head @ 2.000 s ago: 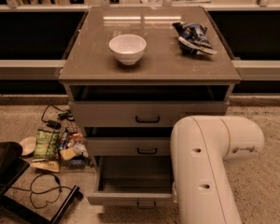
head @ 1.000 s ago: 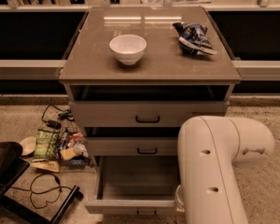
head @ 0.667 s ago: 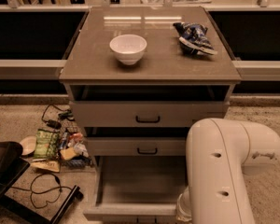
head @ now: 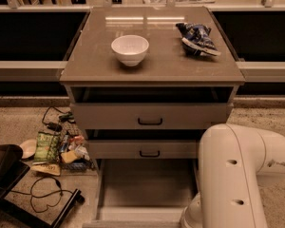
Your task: Open bottom drawer
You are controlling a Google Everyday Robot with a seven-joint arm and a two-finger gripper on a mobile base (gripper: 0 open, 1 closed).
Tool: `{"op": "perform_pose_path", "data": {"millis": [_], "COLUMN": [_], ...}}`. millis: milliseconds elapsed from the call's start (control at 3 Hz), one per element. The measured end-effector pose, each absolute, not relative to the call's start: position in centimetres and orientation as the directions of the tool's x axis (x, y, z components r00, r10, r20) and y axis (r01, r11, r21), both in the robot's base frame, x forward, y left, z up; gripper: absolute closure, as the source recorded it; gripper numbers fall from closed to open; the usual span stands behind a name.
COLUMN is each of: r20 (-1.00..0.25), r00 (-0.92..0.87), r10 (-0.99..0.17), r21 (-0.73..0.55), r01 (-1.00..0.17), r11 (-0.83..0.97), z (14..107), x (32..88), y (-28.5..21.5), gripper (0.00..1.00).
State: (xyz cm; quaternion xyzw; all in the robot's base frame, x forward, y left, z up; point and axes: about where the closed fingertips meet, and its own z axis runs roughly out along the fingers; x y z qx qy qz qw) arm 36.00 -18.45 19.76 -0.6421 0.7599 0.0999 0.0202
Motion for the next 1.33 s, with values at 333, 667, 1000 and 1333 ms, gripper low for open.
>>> {"op": "perform_pose_path", "data": {"millis": [333,667,1000,1333], "r20": [-0.159,-0.165,-0.165,-0.165], "r00": [-0.175,-0.187,-0.187,-0.19], "r10": [-0.972,-0.969,-0.969,-0.968], "r21": [0.126,0.169,0.169,0.191], "r01": [-0.98,-0.973,-0.973,-0.969], "r11": [0.156,0.159,0.159,0.157], "z": [19.8,20.0,20.0,20.2], "x": [36.0,33.1,33.1,31.8], "y": [-18.4,-18.6,-18.6,-18.6], "gripper": [1.0,1.0,1.0,1.0]}}
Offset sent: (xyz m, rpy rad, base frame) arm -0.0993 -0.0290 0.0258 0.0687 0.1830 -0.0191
